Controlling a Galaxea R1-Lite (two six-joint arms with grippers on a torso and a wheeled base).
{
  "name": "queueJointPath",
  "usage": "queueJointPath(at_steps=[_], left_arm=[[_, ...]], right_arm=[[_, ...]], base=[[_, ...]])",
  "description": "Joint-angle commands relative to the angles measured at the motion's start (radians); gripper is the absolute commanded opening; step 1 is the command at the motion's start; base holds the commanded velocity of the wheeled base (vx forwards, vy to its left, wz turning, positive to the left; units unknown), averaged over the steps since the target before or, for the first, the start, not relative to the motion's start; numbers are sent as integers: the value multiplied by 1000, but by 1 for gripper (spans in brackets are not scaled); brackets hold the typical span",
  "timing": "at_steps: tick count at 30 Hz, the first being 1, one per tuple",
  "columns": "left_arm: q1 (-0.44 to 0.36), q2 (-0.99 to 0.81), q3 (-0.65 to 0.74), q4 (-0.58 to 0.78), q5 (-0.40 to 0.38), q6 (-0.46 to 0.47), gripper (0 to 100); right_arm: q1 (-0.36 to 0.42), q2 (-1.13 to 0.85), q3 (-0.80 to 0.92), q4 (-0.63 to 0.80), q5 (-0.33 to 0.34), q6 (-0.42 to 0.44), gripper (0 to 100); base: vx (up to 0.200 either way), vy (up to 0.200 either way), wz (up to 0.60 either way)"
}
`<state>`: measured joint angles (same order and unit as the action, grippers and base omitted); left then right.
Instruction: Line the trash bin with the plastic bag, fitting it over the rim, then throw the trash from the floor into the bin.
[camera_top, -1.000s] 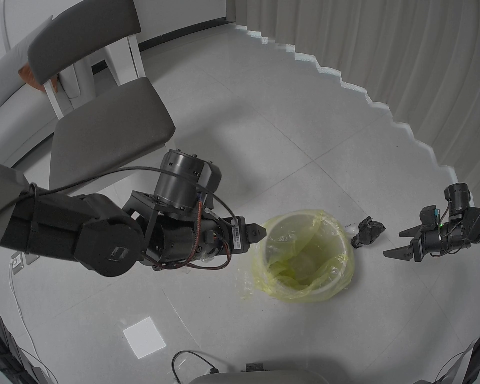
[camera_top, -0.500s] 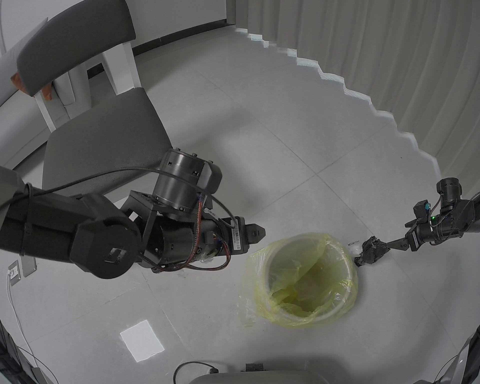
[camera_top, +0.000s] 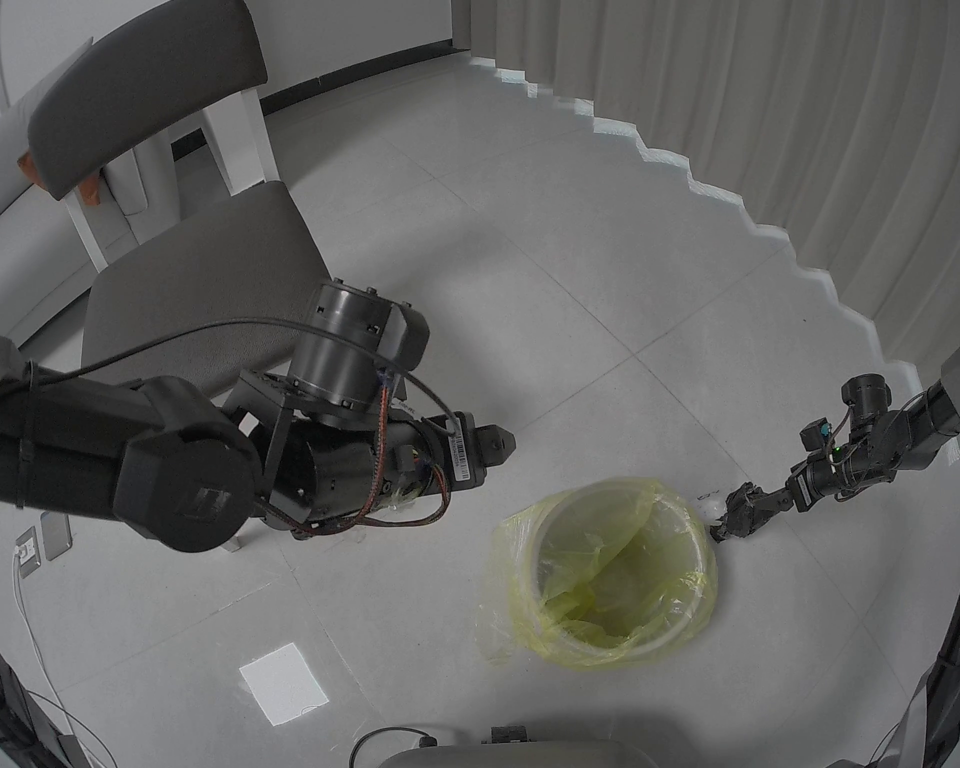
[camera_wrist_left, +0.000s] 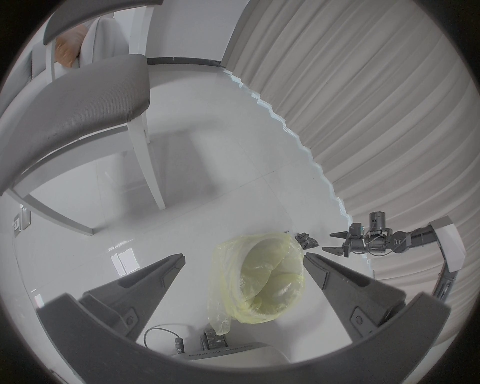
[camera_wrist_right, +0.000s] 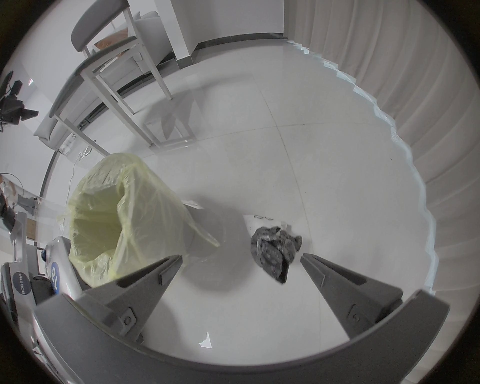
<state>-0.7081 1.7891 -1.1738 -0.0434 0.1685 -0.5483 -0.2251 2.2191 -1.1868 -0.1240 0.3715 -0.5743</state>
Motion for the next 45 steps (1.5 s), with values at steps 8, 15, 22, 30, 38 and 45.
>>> queueJointPath(at_steps=[8,15,22,30,38,45], left_arm=[[-8,-66,34,28,5,1,100],[-8,-76,60,28,11,-1,100],[-8,-80,65,28,12,-1,100],[-8,-85,65,28,14,-2,100],[-7,-85,65,28,17,-7,100],[-8,-80,86,28,17,-12,100]], right_arm=[[6,151,-132,58,-25,-6,100],[-7,235,-174,83,-39,-4,100],[-14,310,-237,83,-45,-4,100],[-14,378,-316,86,-45,-3,100],[-19,389,-335,90,-45,-1,0],[-25,363,-323,90,-45,-9,0]], base=[[0,0,0],[0,0,0],[0,0,0],[0,0,0],[0,0,0],[0,0,0]])
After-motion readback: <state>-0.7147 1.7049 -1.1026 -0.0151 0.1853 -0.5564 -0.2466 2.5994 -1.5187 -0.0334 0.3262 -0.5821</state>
